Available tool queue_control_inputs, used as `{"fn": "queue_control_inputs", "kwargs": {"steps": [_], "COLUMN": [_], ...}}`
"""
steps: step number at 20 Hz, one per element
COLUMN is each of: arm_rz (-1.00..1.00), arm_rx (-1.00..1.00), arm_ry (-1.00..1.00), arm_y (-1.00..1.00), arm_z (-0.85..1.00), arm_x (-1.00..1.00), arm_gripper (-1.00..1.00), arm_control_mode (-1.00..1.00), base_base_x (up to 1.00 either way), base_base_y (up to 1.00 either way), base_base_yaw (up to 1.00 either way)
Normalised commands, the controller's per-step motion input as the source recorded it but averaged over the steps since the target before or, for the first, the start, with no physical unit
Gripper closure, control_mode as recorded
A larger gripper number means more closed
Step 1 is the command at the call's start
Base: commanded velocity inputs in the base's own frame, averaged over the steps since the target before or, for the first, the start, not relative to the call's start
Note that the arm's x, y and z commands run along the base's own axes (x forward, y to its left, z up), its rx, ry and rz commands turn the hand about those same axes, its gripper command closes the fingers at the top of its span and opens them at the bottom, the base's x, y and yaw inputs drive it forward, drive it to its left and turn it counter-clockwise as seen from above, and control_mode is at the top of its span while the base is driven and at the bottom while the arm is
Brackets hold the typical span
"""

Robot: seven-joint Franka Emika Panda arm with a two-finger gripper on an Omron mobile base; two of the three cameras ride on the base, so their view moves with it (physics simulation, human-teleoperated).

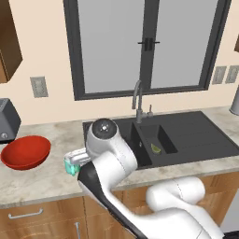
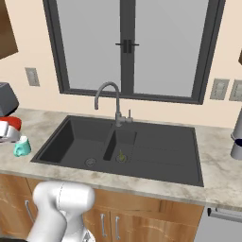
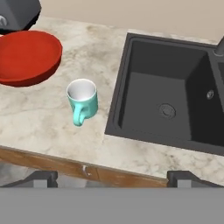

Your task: Clear the mugs and bowl far away from the sink.

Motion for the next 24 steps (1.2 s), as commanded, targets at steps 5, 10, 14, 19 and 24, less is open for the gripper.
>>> {"fn": "queue_control_inputs", "kwargs": {"steps": [5,10,14,19,24], "arm_rz": [0.0,0.0,0.0,0.0,0.0], "arm_rx": [0.0,-0.13,-0.07,0.0,0.04], "arm_ry": [0.0,0.11,0.14,0.12,0.06], "arm_y": [0.72,0.4,0.06,0.04,0.06], "arm_z": [-0.28,-0.39,-0.5,-0.53,-0.62], "arm_x": [0.39,0.57,0.39,0.33,0.17], "arm_gripper": [-1.0,-1.0,-1.0,-1.0,-1.0], "arm_control_mode": [-1.0,-1.0,-1.0,-1.0,-1.0], "base_base_x": [0.0,0.0,0.0,0.0,0.0], "base_base_y": [0.0,0.0,0.0,0.0,0.0], "base_base_yaw": [0.0,0.0,0.0,0.0,0.0]}}
